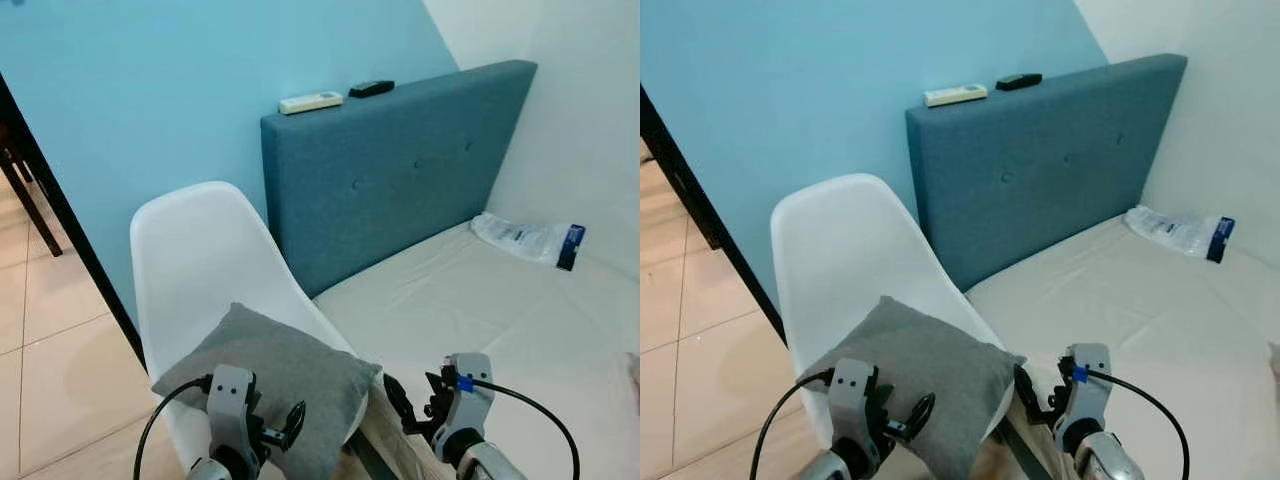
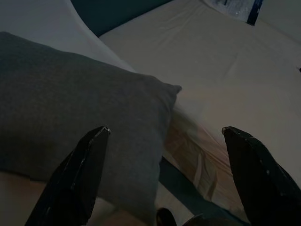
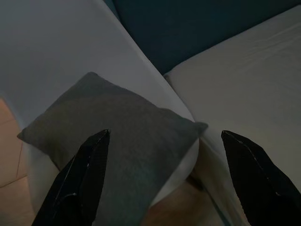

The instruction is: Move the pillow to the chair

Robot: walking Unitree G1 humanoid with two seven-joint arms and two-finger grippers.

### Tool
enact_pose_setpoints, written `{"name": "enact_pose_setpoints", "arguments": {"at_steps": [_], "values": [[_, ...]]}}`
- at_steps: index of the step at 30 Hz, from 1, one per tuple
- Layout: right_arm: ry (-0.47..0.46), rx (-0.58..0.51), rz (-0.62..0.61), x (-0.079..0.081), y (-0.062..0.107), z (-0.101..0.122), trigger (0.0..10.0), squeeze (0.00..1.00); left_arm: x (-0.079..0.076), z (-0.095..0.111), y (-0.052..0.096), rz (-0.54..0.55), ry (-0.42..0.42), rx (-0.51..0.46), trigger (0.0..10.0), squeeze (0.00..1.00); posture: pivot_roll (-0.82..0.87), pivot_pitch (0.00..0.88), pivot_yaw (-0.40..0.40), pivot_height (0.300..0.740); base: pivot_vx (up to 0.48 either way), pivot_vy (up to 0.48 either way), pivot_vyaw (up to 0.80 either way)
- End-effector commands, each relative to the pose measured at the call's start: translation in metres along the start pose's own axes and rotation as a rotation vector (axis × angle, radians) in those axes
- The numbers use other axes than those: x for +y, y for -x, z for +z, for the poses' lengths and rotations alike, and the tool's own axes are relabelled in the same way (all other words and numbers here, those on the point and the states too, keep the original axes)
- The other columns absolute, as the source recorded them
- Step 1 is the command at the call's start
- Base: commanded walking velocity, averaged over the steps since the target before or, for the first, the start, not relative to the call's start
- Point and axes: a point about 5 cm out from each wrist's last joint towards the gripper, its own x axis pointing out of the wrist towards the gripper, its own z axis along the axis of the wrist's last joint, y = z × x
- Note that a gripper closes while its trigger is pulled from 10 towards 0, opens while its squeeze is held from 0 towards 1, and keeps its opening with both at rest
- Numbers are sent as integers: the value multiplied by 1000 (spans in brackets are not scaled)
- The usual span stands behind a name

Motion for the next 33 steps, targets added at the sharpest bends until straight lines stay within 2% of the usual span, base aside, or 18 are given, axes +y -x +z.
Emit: {"name": "enact_pose_setpoints", "arguments": {"at_steps": [1,6,15,19,29,33], "values": [[-1,18,-3,-1,1,-4,10000,0,1,-4,1,9,-3,28,10000,0,-33,0,-31,740,-326,0,0],[-1,27,-5,-2,3,-6,10000,0,-1,-5,0,-1,-1,33,10000,0,-43,0,-29,740,-328,0,0],[-11,39,-19,-5,7,-8,10000,0,-4,-6,-1,-15,7,36,10000,0,-57,3,-24,740,-340,0,-702],[-35,19,-35,-6,8,-6,10000,0,-4,-4,-2,-13,16,24,10000,0,-57,6,-25,740,0,0,-711],[-25,36,-35,-6,7,-7,10000,0,-2,-4,-1,3,28,25,10000,0,-54,10,-26,740,0,0,0],[-26,54,-29,-5,7,-9,10000,0,-1,-4,-1,2,24,27,10000,0,-54,13,-21,740,0,0,-595]]}}
